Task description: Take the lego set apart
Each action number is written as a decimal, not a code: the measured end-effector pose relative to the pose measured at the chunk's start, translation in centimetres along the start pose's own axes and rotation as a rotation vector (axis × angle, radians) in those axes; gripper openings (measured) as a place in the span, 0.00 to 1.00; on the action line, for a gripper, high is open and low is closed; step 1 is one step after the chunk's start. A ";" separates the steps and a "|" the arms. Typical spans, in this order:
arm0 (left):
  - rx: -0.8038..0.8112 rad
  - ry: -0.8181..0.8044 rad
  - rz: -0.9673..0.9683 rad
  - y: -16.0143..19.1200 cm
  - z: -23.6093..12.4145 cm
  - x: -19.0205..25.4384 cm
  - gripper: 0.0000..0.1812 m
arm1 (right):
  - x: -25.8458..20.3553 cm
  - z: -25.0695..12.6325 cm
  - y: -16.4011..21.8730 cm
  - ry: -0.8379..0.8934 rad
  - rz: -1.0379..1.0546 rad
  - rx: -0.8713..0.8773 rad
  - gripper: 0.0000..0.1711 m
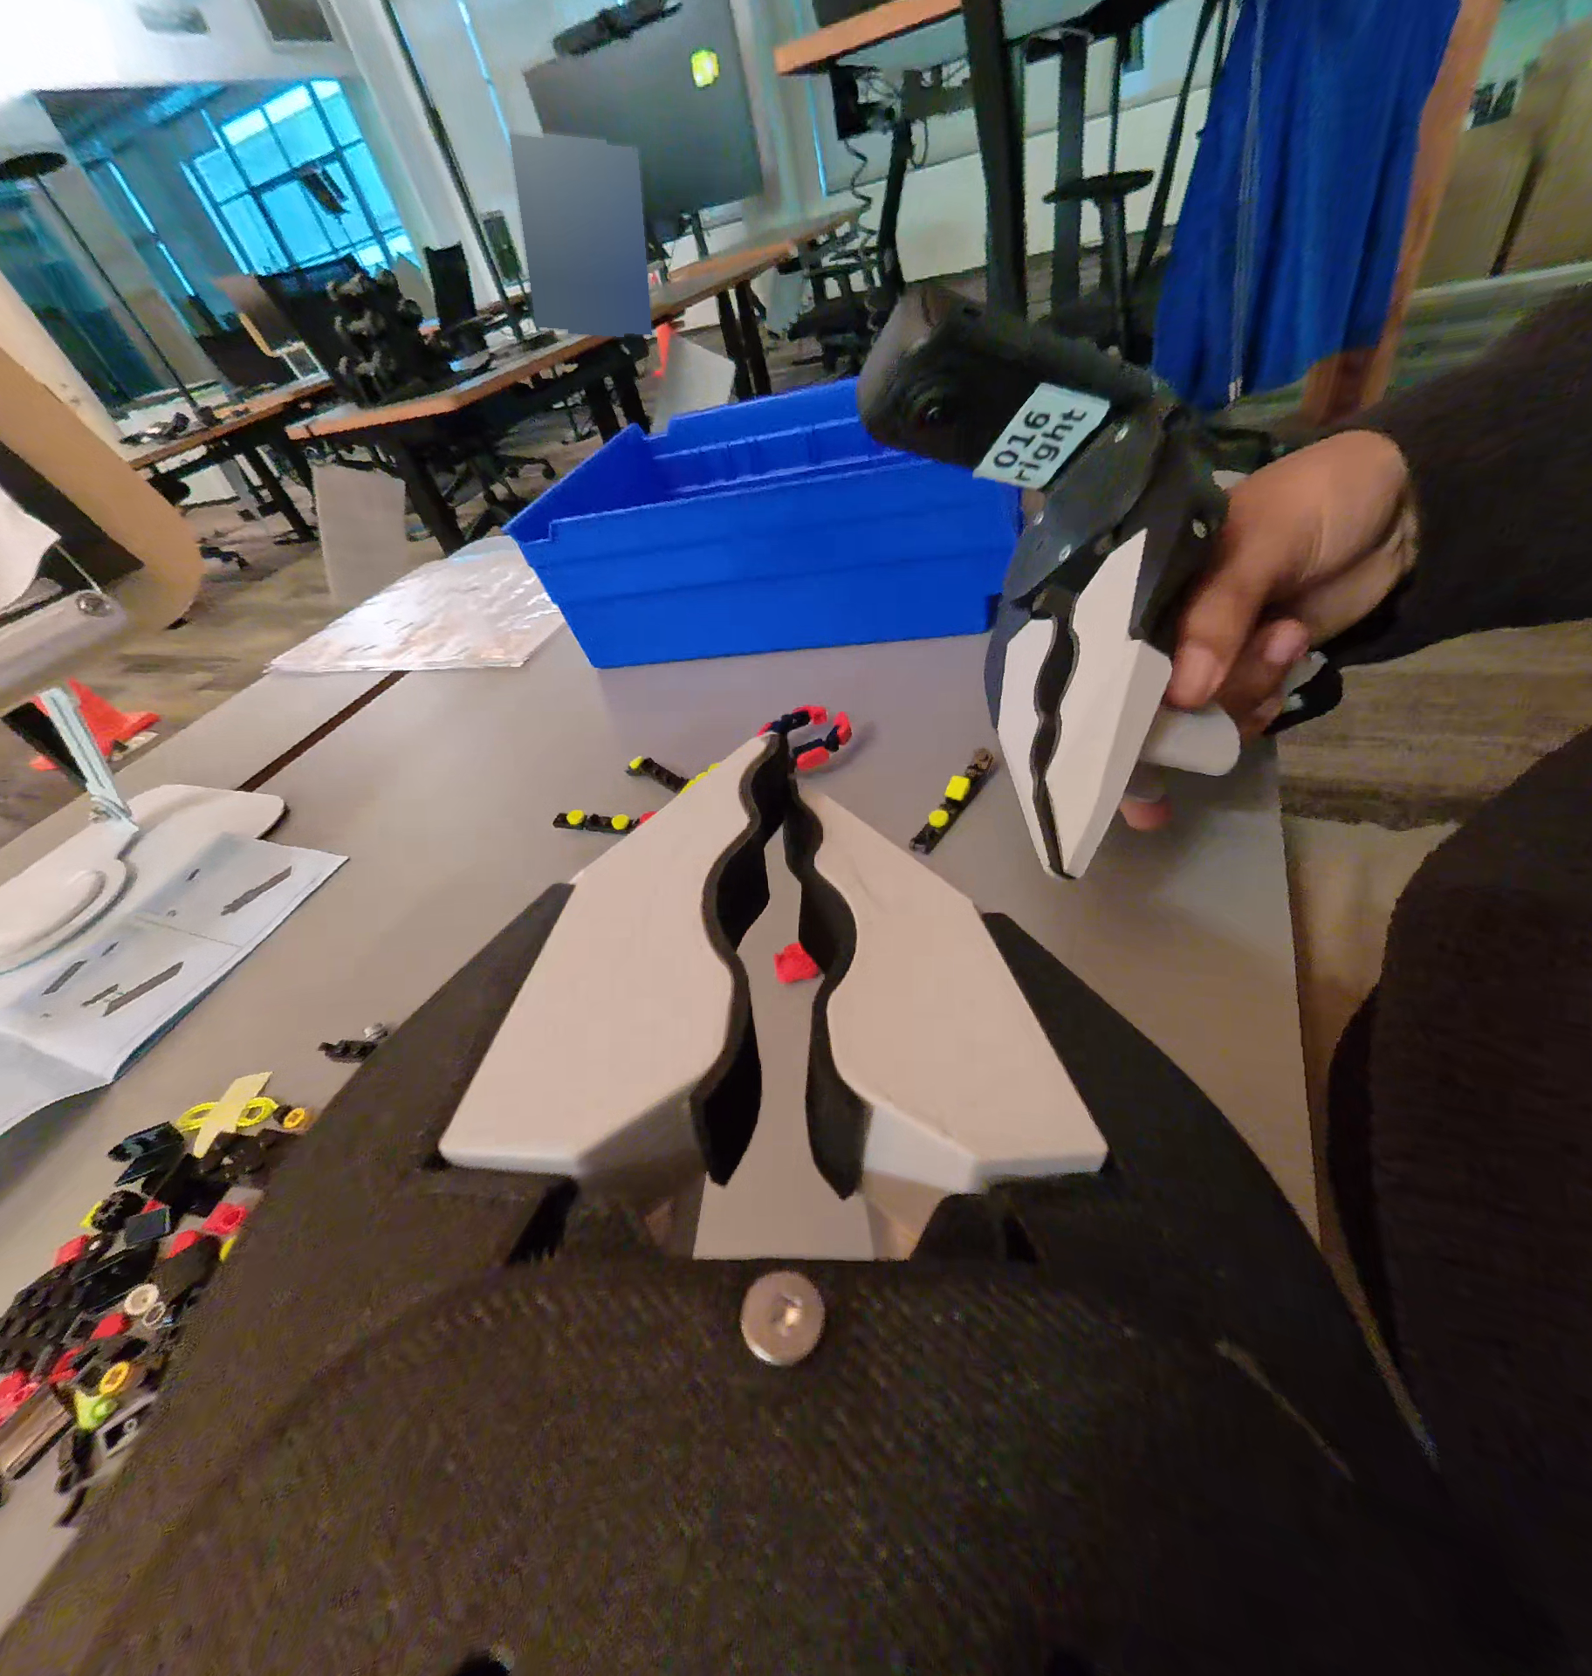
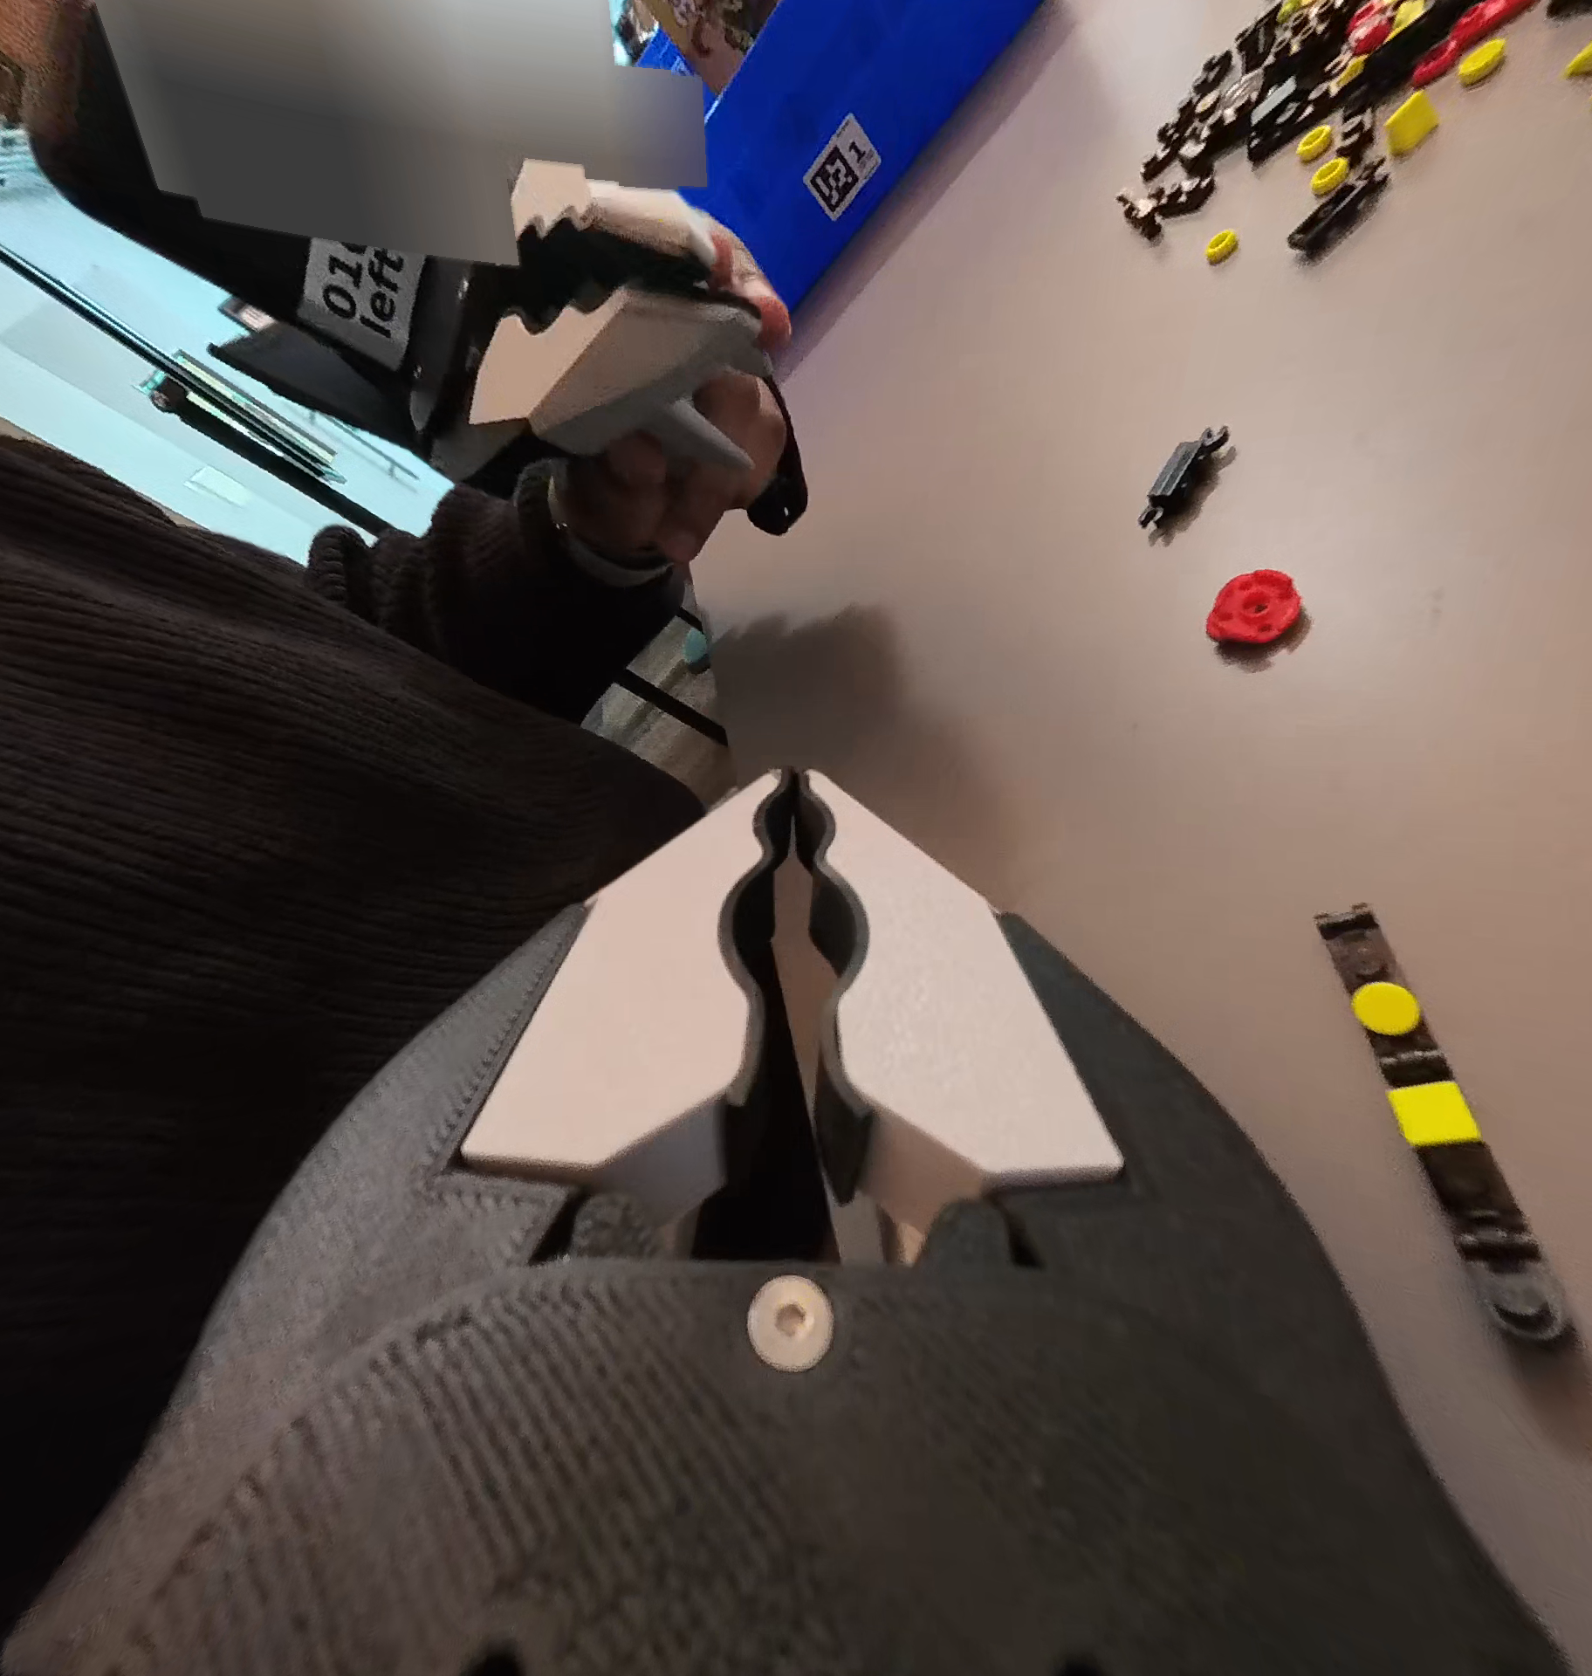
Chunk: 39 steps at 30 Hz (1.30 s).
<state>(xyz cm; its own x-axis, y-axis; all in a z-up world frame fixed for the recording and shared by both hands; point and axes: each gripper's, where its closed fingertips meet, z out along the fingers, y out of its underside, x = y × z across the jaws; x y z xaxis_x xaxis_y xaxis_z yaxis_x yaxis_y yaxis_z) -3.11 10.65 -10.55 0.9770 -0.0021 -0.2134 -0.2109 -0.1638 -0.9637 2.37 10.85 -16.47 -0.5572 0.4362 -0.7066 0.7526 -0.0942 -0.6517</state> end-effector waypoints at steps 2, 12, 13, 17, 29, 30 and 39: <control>-0.006 0.000 -0.016 0.1 0.1 -0.1 0.00 | -0.1 -0.2 -0.3 -0.019 0.017 0.029 0.00; -0.061 -0.013 -0.067 1.9 0.5 -1.1 0.00 | 0.2 -0.1 -0.4 0.035 -0.089 0.013 0.00; -0.065 -0.016 -0.069 2.0 0.5 -1.2 0.00 | 0.3 -0.1 -0.3 0.044 -0.101 0.009 0.00; -0.063 -0.027 -0.094 2.1 0.5 -1.5 0.00 | 0.4 -0.2 -0.9 0.069 -0.158 0.031 0.00; -0.030 -0.113 -0.362 3.3 0.6 -5.2 0.00 | 1.5 -1.2 -6.6 0.171 -0.335 0.285 0.03; -0.025 -0.121 -0.391 3.4 0.6 -5.6 0.00 | 1.8 -1.3 -7.4 0.168 -0.322 0.321 0.04; 0.009 -0.205 -0.618 5.5 0.7 -9.9 0.02 | 5.2 -0.1 -14.6 0.170 -0.301 0.408 0.17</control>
<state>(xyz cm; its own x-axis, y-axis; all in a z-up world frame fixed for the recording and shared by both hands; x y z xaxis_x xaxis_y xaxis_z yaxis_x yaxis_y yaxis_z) -13.92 10.48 -13.81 0.8921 0.2788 0.3555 0.3872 -0.0664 -0.9196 -11.46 14.60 -10.64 -0.6377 0.6330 -0.4389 0.3517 -0.2676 -0.8970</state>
